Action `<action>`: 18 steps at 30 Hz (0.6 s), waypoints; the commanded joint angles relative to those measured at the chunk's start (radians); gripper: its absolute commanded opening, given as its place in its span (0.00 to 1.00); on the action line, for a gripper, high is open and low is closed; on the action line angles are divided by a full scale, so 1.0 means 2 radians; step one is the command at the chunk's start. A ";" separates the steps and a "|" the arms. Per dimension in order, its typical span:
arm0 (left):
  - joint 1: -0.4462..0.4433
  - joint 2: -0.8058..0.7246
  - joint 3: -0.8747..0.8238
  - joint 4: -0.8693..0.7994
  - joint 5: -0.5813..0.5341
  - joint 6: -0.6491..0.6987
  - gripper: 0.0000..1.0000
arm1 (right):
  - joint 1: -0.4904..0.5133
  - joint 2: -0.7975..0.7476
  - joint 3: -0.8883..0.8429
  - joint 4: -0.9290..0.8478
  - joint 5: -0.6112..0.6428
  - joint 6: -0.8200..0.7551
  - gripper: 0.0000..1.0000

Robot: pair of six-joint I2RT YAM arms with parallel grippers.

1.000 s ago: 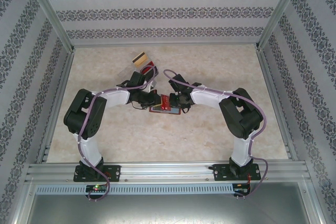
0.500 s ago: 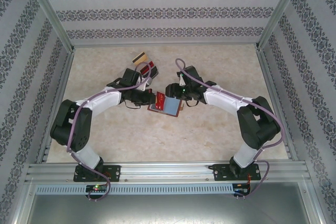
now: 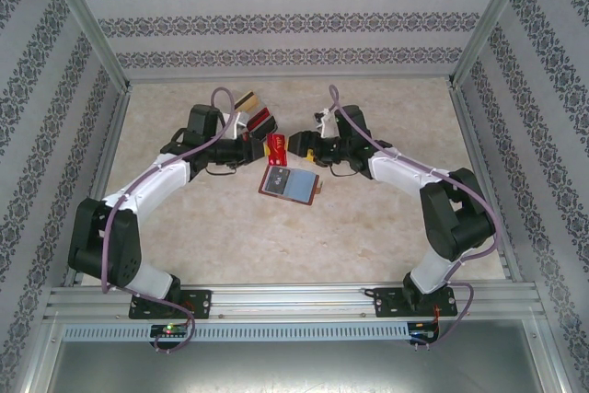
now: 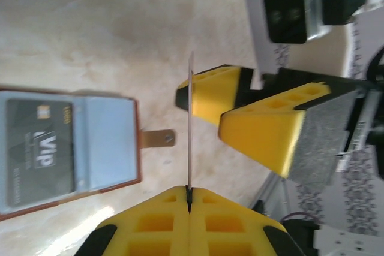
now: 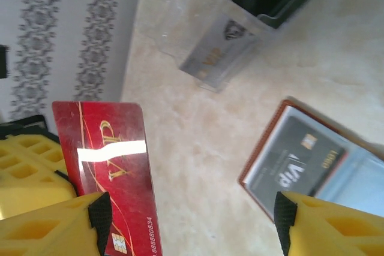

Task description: Take the credit cards out of the card holder

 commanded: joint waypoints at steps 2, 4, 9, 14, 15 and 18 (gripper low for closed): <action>0.010 -0.010 -0.007 0.086 0.053 -0.066 0.00 | -0.010 -0.003 0.020 0.068 -0.081 0.058 0.69; 0.012 -0.005 -0.010 0.109 0.061 -0.082 0.00 | -0.012 -0.002 0.028 0.080 -0.093 0.071 0.66; 0.016 0.003 -0.016 0.169 0.082 -0.122 0.00 | -0.013 0.001 0.040 0.106 -0.109 0.100 0.57; 0.016 -0.004 -0.016 0.191 0.078 -0.147 0.00 | -0.014 -0.005 0.035 0.160 -0.117 0.134 0.41; 0.016 -0.006 -0.016 0.196 0.079 -0.152 0.00 | -0.013 -0.008 0.035 0.166 -0.114 0.137 0.37; 0.016 -0.010 -0.019 0.205 0.079 -0.162 0.00 | -0.013 -0.015 0.032 0.176 -0.103 0.147 0.24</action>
